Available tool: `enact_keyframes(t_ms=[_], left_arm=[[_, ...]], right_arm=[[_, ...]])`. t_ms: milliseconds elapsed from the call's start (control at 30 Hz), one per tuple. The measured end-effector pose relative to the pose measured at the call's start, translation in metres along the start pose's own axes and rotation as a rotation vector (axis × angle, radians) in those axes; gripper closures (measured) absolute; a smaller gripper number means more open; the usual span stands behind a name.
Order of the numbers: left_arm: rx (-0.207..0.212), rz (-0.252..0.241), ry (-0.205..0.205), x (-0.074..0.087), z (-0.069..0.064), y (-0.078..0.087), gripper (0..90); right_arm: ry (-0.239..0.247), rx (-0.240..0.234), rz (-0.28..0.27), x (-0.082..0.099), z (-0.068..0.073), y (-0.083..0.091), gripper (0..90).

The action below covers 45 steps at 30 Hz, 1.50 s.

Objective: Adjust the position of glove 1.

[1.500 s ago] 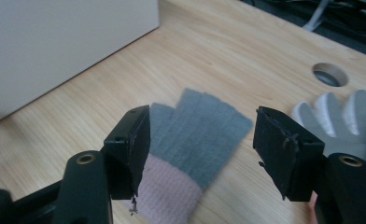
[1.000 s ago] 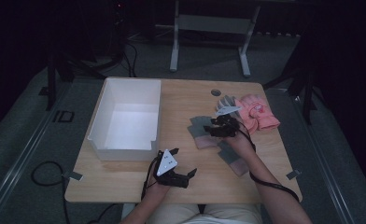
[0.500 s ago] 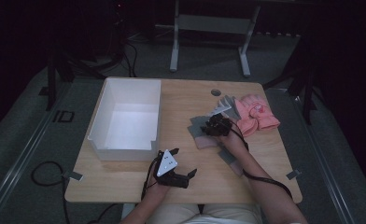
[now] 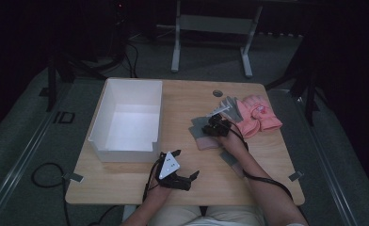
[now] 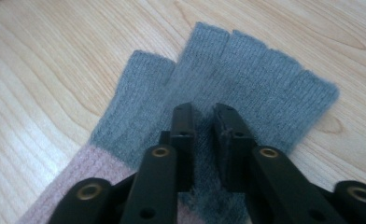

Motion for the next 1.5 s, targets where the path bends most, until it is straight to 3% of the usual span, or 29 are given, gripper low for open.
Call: enact_keyframes(t_ms=[200, 400, 500, 733, 867, 1167, 1367, 1500], left_arm=[[-0.005, -0.003, 0.002, 0.0, 0.0, 0.0, 0.0], [-0.019, -0.004, 0.011, 0.0, 0.002, 0.0, 0.0], [-0.017, -0.006, 0.012, 0.0, 0.002, 0.001, 0.0], [-0.009, -0.007, 0.003, 0.0, 0.001, 0.0, 0.0], [-0.01, -0.004, -0.009, 0.0, 0.0, 0.0, 0.0], [-0.008, -0.007, -0.006, 0.0, 0.0, 0.0, 0.0], [-0.007, -0.005, -0.002, 0.0, 0.0, 0.0, 0.0], [-0.004, -0.005, -0.001, 0.0, 0.0, 0.0, 0.0]], right_arm=[[-0.087, -0.001, -0.001, -0.006, 0.006, 0.007, 85.7], [-0.162, -0.008, -0.091, -0.017, 0.02, 0.047, 85.8], [-0.175, 0.001, -0.126, -0.019, 0.029, 0.067, 85.8], [-0.219, 0.023, -0.171, -0.004, 0.05, 0.094, 85.9], [-0.233, 0.007, -0.163, 0.013, 0.063, 0.09, 85.9], [-0.258, -0.037, -0.09, 0.051, 0.086, 0.061, 85.8], [-0.275, -0.055, -0.043, 0.067, 0.087, 0.039, 85.6], [-0.288, -0.05, -0.047, 0.069, 0.088, 0.034, 84.4]])
Point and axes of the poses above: each handheld gripper's, and its own axes: y roughly backward along the jaws, x roughly out of its underside, z roughly to its left, the point moved 5 cm from there along -y, roughly forward along the jaws, and after that the axes turned 12 degrees about z, right-handed, at the moved point
